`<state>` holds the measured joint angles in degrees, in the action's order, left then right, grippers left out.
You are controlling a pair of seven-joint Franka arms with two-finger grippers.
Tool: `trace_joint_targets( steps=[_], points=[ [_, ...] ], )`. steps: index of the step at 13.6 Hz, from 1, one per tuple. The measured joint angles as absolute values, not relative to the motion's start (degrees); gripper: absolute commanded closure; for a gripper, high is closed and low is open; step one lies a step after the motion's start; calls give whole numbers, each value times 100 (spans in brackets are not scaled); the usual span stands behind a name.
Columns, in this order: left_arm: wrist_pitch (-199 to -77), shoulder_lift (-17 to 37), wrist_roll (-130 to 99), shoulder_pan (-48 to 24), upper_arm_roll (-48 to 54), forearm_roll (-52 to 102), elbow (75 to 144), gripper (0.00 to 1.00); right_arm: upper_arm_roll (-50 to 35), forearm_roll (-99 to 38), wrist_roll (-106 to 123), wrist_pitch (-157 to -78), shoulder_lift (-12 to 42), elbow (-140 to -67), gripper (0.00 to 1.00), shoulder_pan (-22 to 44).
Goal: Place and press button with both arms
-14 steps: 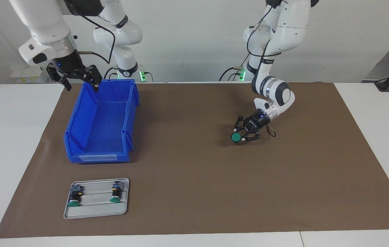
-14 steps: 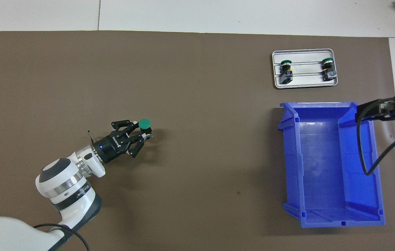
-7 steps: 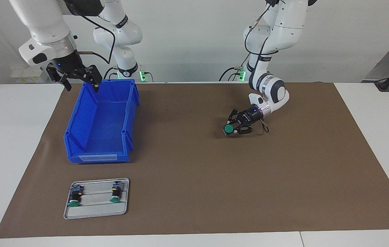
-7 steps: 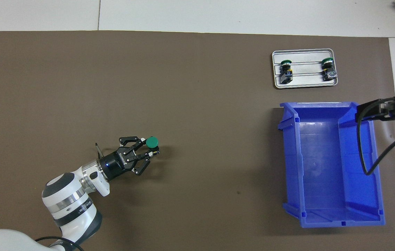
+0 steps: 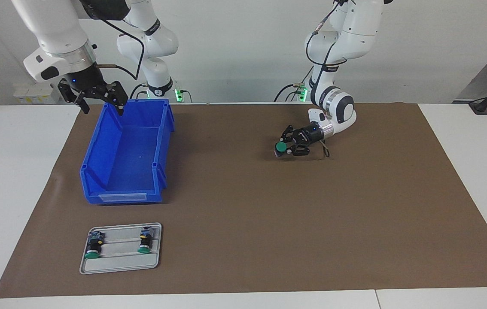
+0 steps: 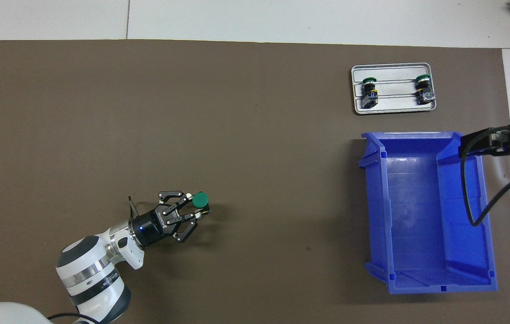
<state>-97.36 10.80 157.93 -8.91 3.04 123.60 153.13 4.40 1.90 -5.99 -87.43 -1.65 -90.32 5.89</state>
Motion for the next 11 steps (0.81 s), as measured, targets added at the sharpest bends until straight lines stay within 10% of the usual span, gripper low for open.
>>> trace_joint_targets(
  steps=[11],
  points=[
    [-9717, 1507, 15829, -856, 183, 12198, 15138, 80, 440, 190, -599, -8743, -165, -9032, 0, 589]
  ],
)
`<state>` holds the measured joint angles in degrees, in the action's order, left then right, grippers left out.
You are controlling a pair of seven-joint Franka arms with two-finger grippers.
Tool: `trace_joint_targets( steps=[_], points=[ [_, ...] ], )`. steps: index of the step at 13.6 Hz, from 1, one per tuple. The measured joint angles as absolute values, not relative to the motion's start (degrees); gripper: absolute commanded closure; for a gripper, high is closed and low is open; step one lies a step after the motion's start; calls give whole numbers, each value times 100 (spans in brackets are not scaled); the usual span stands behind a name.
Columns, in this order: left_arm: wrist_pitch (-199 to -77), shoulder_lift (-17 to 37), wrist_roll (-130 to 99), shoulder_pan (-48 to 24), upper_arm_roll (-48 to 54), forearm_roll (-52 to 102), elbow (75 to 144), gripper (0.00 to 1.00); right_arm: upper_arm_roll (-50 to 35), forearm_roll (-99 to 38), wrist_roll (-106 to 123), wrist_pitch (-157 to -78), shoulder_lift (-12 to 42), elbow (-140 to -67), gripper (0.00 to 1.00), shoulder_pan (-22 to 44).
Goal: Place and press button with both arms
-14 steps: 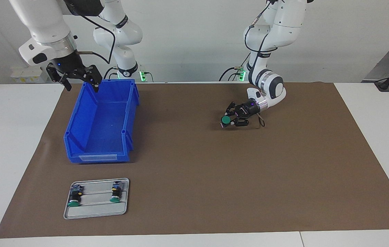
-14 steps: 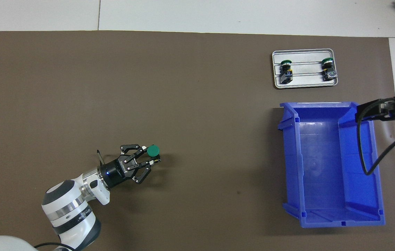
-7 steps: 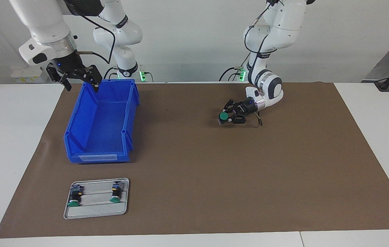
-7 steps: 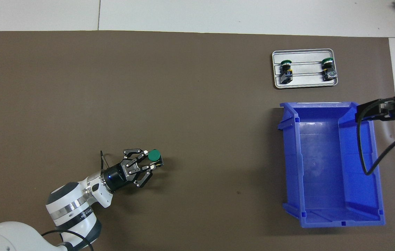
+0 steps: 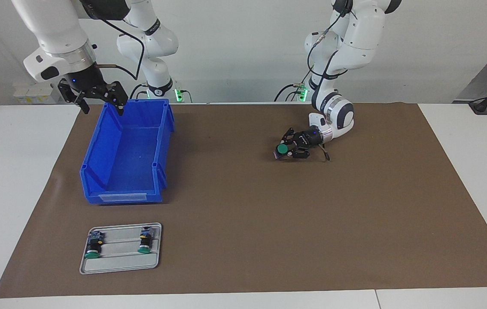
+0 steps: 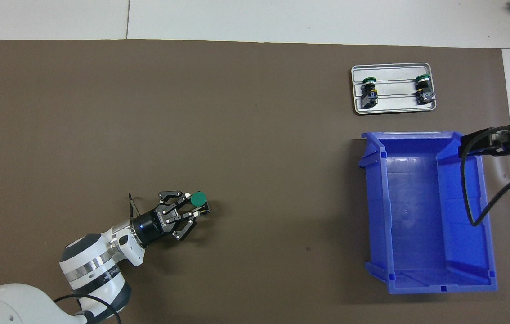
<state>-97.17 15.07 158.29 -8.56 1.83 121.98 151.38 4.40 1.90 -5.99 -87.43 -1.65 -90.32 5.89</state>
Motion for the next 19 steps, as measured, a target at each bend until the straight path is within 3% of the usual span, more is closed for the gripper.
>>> trace_joint_targets(
  steps=[3, 10, 14, 19],
  points=[
    [-9803, 1505, 15830, -845, 161, 11930, 15042, 64, 440, 190, -599, -8743, -165, -9032, 0, 589],
    [-10219, 1388, 15794, -855, 221, 11570, 14985, 61, 440, 190, -599, -8743, -166, -9032, 0, 589],
    [-10296, 1360, 15786, -857, 228, 11562, 14986, 51, 440, 190, -599, -8743, -166, -9032, 0, 589],
    [-10418, 1326, 15768, -864, 239, 11557, 14991, 47, 440, 190, -599, -8743, -166, -9032, 0, 589]
  ],
)
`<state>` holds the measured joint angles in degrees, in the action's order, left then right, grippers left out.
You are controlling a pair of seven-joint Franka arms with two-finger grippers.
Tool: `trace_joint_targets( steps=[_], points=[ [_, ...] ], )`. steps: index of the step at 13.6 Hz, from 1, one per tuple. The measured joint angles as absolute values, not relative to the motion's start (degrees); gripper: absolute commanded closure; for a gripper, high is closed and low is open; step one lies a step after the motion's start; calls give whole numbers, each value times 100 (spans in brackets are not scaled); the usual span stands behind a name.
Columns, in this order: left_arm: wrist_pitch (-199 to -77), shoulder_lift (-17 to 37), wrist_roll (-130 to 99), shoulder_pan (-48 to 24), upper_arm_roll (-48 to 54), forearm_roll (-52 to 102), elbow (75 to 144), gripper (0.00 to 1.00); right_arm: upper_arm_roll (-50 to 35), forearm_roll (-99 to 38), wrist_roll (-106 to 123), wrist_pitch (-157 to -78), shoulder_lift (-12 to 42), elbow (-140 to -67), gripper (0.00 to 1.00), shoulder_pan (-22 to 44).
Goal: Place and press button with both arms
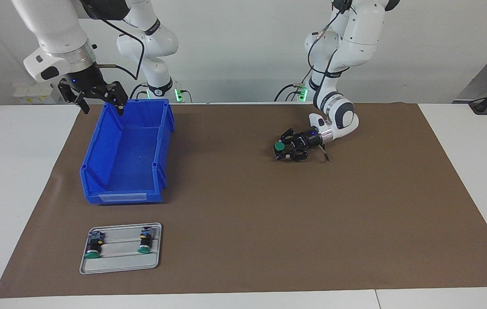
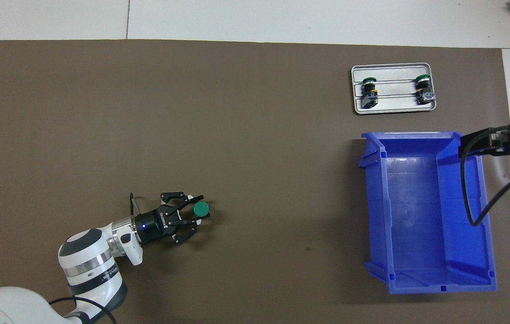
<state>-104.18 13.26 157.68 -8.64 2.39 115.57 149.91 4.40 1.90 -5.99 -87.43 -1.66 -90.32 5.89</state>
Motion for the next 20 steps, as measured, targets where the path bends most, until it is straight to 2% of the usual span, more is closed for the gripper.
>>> trace_joint_targets(
  steps=[1, 3, 5, 10, 11, 16, 18, 20],
  points=[
    [-10431, 1324, 15762, -868, 239, 11558, 14989, 43, 440, 190, -599, -8743, -166, -9032, 0, 589],
    [-10466, 1318, 15748, -871, 240, 11563, 14983, 29, 440, 190, -599, -8743, -166, -9032, 0, 589],
    [-10536, 1307, 15741, -876, 242, 11570, 14977, 28, 440, 190, -599, -8743, -166, -9032, 0, 589],
    [-10726, 1288, 15703, -943, 274, 11543, 15019, 13, 440, 190, -599, -8743, -166, -9032, 0, 589],
    [-11060, 1351, 15754, -991, 272, 11547, 15043, 13, 440, 190, -599, -8743, -166, -9032, 0, 589],
    [-11059, 1353, 15730, -1021, 275, 11539, 15029, 13, 440, 190, -599, -8743, -166, -9032, 0, 589],
    [-11061, 1353, 15729, -1022, 275, 11536, 15029, 6, 440, 190, -599, -8743, -166, -9032, 0, 589],
    [-11088, 1342, 15729, -1026, 286, 11514, 15027, 5, 440, 190, -599, -8743, -166, -9032, 0, 589]
  ],
)
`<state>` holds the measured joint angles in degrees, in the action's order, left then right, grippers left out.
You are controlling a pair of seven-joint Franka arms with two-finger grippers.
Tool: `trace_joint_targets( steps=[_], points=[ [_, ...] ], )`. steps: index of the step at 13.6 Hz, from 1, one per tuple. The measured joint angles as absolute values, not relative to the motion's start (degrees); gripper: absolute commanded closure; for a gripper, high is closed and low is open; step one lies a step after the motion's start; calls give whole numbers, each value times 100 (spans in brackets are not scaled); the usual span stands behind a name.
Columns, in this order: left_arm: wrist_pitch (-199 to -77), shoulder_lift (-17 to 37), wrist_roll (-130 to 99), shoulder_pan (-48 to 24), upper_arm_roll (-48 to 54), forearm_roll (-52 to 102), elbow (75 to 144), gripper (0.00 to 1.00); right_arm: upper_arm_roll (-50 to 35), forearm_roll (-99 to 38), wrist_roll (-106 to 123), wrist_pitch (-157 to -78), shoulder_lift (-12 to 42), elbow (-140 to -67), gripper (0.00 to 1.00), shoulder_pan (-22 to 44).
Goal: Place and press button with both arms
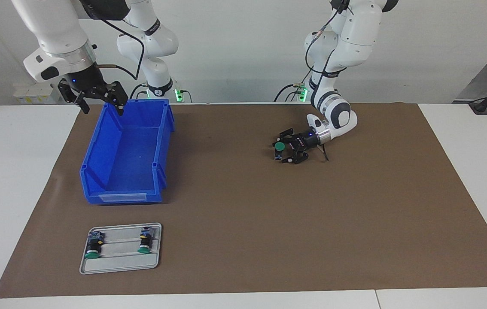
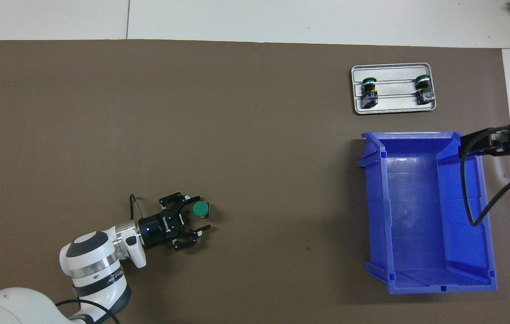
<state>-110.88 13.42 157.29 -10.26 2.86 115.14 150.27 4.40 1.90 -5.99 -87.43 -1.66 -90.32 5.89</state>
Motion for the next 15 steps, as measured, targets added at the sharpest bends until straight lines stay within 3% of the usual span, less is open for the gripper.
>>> trace_joint_targets(
  steps=[15],
  points=[
    [-12335, 882, 15650, -1200, 433, 11490, 14961, 6, 440, 190, -599, -8743, -166, -9032, 0, 589]
  ],
)
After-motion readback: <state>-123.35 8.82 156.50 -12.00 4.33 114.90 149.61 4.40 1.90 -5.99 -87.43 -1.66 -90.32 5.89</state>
